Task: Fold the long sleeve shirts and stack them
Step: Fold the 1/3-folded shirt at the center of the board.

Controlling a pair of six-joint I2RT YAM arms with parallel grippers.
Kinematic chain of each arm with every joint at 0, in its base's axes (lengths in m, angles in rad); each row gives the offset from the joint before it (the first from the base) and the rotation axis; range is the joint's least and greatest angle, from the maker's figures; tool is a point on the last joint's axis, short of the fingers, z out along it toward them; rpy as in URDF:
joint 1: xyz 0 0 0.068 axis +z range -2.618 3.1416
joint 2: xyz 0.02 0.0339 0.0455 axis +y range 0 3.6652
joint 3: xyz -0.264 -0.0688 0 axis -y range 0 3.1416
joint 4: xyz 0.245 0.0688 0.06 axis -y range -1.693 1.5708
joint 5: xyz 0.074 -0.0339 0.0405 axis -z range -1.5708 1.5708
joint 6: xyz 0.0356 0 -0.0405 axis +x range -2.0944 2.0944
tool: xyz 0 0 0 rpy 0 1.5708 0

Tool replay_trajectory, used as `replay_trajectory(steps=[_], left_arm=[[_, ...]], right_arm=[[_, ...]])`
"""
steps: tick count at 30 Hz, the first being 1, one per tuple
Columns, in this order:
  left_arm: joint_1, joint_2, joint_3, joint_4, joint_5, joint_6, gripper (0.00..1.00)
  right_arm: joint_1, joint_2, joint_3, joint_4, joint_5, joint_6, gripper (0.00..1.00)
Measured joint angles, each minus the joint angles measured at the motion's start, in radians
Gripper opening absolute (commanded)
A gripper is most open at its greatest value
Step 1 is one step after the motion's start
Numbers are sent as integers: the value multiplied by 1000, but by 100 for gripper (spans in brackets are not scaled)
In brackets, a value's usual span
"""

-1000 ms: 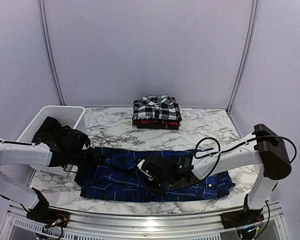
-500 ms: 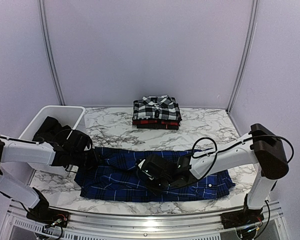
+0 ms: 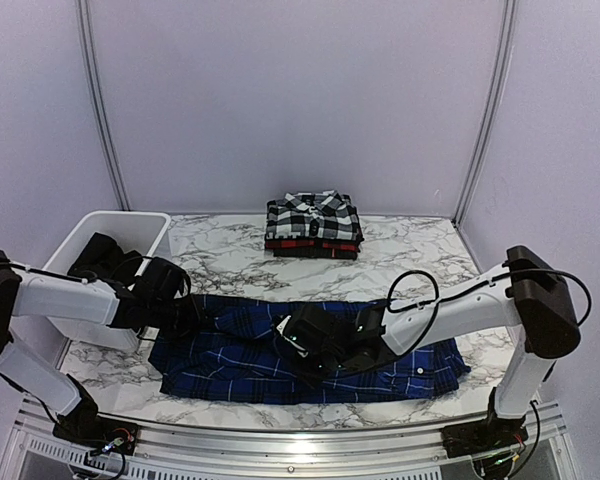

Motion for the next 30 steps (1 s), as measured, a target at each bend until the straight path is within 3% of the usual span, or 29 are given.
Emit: replay_trajectory(steps=[7,15,30], left_arm=[[0,32,11,26,-9,-5,39],[0,58,68,35,-24,-11,0],[0,-127,53,-63,-103,-10,0]], right_arm=[[-3,-33,6,-17,-5,-4,0],[-3,-46,6,-35,-19,-8,0],[-3,-65,-28,-35,-92,-29,0]])
